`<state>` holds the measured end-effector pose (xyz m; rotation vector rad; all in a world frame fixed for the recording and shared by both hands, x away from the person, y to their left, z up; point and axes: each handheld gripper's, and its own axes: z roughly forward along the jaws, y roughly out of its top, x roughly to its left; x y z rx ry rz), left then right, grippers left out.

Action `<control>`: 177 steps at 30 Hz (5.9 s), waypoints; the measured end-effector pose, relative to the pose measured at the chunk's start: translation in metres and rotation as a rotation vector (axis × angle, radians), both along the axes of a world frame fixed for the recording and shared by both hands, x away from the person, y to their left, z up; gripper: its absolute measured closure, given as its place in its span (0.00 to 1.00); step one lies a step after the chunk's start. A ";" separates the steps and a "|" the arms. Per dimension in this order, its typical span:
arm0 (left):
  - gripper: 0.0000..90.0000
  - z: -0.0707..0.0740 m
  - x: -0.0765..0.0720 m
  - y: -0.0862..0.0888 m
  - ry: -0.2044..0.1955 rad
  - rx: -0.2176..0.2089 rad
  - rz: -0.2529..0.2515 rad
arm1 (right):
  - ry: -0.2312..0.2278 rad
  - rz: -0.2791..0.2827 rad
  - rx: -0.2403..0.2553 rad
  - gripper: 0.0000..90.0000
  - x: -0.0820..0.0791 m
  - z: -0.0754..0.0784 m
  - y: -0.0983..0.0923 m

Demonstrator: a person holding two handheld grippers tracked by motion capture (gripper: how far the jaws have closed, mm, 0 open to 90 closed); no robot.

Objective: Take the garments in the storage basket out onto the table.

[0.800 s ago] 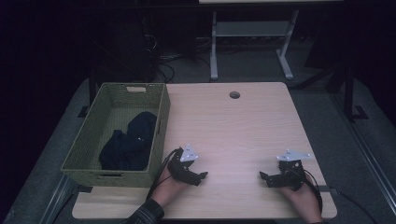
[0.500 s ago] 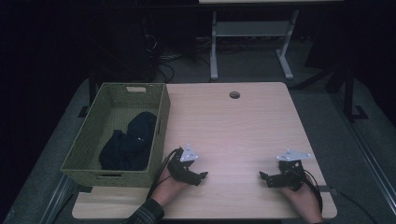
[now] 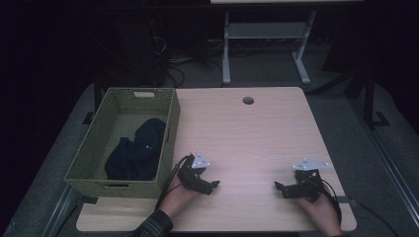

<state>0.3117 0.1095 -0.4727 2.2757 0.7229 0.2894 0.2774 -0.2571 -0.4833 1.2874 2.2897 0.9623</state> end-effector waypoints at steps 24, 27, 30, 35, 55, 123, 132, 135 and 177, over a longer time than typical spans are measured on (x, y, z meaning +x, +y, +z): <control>0.15 0.017 0.005 0.002 0.019 -0.029 0.023 | 0.000 0.000 0.000 0.02 0.000 0.000 0.000; 0.15 0.019 0.005 0.002 0.016 -0.027 0.023 | 0.000 0.000 0.000 0.02 0.000 0.000 0.000; 0.15 0.021 0.006 0.003 0.023 -0.032 0.024 | 0.000 0.001 -0.001 0.02 0.000 0.000 0.000; 0.15 0.024 0.007 0.002 0.024 -0.022 0.018 | -0.001 0.000 0.001 0.02 0.000 0.000 0.000; 0.15 0.042 0.007 0.005 0.022 -0.060 0.014 | -0.001 -0.001 0.001 0.02 0.000 0.000 0.000; 0.16 0.114 0.031 0.011 0.094 -0.068 -0.070 | 0.000 0.000 0.000 0.02 0.000 0.000 0.000; 0.16 0.129 0.039 0.018 0.106 -0.036 -0.085 | -0.004 0.002 -0.002 0.02 0.000 0.000 0.000; 0.16 0.135 0.041 0.019 0.114 -0.034 -0.083 | -0.003 0.002 -0.001 0.02 0.000 0.000 0.000; 0.17 0.156 0.046 0.078 0.080 0.038 0.063 | -0.004 0.001 0.000 0.02 0.000 0.000 0.000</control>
